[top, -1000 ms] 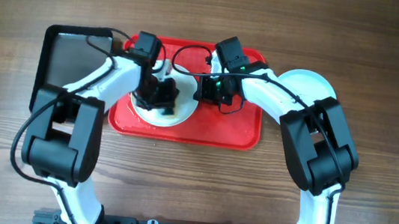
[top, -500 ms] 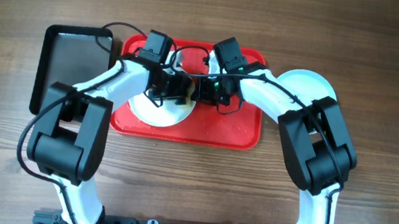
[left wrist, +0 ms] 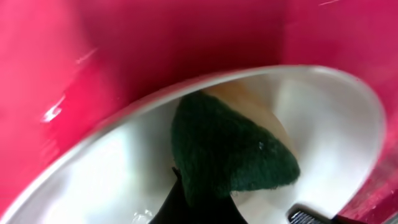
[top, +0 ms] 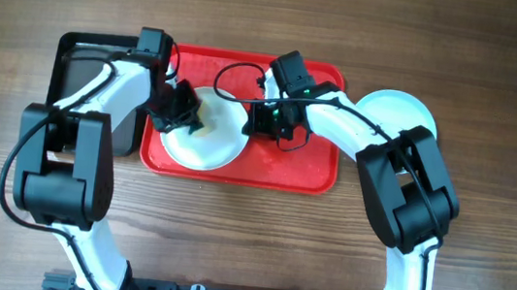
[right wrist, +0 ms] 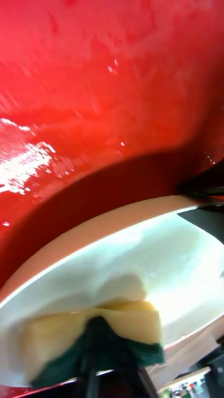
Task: Clean dirty plates on tray and stack at the side
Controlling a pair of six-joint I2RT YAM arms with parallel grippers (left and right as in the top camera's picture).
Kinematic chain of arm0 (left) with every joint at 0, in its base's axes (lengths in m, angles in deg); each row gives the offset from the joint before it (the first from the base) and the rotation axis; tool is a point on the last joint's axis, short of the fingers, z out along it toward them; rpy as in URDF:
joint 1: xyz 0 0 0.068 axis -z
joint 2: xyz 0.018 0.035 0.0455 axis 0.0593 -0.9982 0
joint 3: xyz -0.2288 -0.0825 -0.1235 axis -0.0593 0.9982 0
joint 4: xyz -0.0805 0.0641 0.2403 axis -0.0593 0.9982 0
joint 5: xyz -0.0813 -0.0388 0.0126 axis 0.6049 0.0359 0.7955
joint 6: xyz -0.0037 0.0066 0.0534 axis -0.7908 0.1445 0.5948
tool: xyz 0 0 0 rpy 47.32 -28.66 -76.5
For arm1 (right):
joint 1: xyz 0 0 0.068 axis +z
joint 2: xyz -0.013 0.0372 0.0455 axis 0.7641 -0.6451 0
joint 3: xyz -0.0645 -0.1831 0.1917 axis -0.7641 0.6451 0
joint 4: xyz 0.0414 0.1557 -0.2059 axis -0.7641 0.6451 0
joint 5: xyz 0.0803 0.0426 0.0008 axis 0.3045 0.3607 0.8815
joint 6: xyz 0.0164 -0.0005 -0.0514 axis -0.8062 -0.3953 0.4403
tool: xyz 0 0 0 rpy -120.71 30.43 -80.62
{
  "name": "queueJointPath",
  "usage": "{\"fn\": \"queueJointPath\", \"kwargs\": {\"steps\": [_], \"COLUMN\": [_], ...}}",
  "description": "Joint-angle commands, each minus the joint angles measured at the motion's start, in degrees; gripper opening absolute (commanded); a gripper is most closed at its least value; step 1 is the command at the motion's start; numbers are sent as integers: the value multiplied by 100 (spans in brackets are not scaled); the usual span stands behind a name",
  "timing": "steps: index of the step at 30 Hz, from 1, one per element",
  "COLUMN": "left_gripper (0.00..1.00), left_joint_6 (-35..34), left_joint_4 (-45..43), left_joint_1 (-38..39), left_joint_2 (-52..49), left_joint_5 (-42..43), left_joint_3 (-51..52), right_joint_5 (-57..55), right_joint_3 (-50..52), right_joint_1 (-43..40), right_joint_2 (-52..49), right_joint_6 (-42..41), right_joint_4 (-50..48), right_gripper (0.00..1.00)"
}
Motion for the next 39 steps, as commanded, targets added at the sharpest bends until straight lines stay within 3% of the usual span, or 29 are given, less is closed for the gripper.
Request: {"fn": "queueJointPath", "kwargs": {"steps": [1, 6, 9, 12, 20, 22, 32, 39], "left_gripper": [4, 4, 4, 4, 4, 4, 4, 4], "left_joint_6": [-660, -625, -83, 828, 1211, 1467, 3711, 3676], "left_joint_4": [682, 1130, 1016, 490, -1375, -1508, -385, -240], "left_joint_1": [-7, 61, 92, 153, 531, 691, 1633, 1622], "left_joint_2": [-555, -553, -553, -553, -553, -553, -553, -553], "left_joint_5": [-1010, -986, -876, -575, -579, -579, -678, -1550], "left_joint_3": [442, 442, 442, 442, 442, 442, 442, 442], "right_joint_5": [319, 251, 254, 254, 251, 251, 186, 166], "right_joint_3": [-13, -13, -13, -13, -13, -13, -13, -13], "right_joint_1": [22, 22, 22, 22, 22, 22, -9, -302], "right_joint_2": [-83, -83, -83, -83, -83, -83, -83, -83], "right_joint_6": [103, 96, 98, 98, 101, 101, 24, -42], "right_joint_4": [9, 9, 9, 2, -7, -9, -76, -55], "right_gripper": [4, 4, 4, 4, 4, 4, 4, 4]}}
